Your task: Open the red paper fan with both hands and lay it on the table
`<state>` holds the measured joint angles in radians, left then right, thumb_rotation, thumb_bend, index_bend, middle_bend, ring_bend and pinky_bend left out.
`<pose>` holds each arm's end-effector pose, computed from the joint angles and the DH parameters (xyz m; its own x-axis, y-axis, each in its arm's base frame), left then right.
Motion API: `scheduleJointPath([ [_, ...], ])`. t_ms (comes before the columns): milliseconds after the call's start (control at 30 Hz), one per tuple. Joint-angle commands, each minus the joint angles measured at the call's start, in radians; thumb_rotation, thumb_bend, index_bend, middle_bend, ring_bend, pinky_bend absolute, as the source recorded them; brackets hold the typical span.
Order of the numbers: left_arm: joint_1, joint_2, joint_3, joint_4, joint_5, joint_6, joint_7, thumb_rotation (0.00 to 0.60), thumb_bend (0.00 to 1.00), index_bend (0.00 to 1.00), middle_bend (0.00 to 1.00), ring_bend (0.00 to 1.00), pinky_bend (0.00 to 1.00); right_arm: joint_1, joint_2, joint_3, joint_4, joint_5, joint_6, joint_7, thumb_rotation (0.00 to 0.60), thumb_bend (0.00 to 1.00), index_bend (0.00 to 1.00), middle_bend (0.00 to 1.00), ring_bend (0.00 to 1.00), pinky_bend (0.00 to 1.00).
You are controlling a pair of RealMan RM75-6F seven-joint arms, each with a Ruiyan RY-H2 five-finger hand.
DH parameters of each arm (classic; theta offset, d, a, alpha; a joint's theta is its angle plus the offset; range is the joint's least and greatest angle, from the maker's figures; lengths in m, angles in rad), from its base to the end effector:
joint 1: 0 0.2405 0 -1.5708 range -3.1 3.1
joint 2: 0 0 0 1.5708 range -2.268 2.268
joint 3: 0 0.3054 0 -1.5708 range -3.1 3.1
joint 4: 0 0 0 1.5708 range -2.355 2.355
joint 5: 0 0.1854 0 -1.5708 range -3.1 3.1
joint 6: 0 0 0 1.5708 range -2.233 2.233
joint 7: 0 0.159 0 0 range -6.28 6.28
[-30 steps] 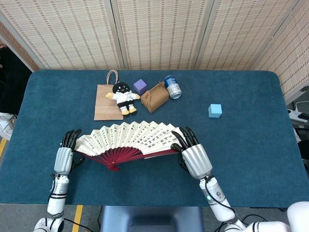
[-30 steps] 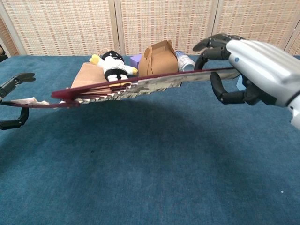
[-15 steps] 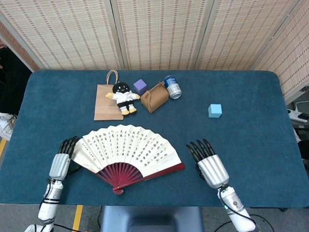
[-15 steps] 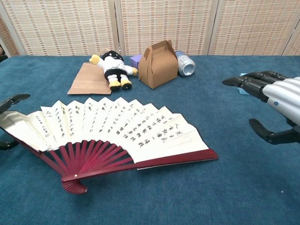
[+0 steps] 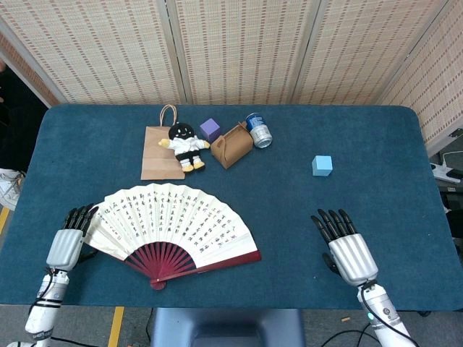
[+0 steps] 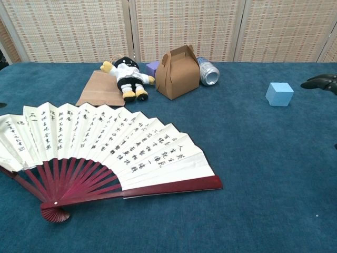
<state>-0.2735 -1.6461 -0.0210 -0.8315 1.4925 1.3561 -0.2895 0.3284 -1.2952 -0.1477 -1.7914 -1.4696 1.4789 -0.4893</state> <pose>-0.3901 0.2736 0.0556 0.3713 0.0645 0.9263 0.9252 -0.1093 -0.3633 -0.2683 -0.2251 0.1046 0.5587 -0.0924 0.8242 -0.8110 -0.2690 0.5196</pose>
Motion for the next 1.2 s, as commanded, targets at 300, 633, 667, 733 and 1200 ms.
scheduleJointPath([
  [300,-0.022,0.456,0.057,-0.746,-0.232,-0.288,0.522,0.6,0.4,0.0,0.0,0.0,0.0,-0.092,0.092,0.0,-0.003,-0.033,0.045,0.056,0.6,0.27,0.0,0.0,0.0,0.0],
  [633,-0.019,0.337,-0.031,-0.68,-0.321,-0.039,0.914,0.6,0.44,0.0,0.0,0.0,0.0,-0.161,0.107,0.007,0.054,-0.043,0.055,0.206,0.6,0.27,0.0,0.0,0.0,0.0],
  [667,-0.024,0.318,-0.046,-0.646,-0.322,-0.029,0.912,0.6,0.44,0.0,0.0,0.0,0.0,-0.167,0.11,0.01,0.058,-0.046,0.059,0.215,0.6,0.27,0.0,0.0,0.0,0.0],
  [733,-0.031,0.293,-0.069,-0.6,-0.339,-0.028,0.902,0.6,0.45,0.0,0.0,0.0,0.0,-0.176,0.116,0.015,0.061,-0.052,0.065,0.229,0.6,0.27,0.0,0.0,0.0,0.0],
  [1200,0.051,0.381,0.031,-0.542,0.117,0.06,-0.254,0.6,0.46,0.0,0.0,0.0,0.0,-0.247,0.123,0.091,0.112,-0.004,0.115,0.286,0.6,0.27,0.0,0.0,0.0,0.0],
])
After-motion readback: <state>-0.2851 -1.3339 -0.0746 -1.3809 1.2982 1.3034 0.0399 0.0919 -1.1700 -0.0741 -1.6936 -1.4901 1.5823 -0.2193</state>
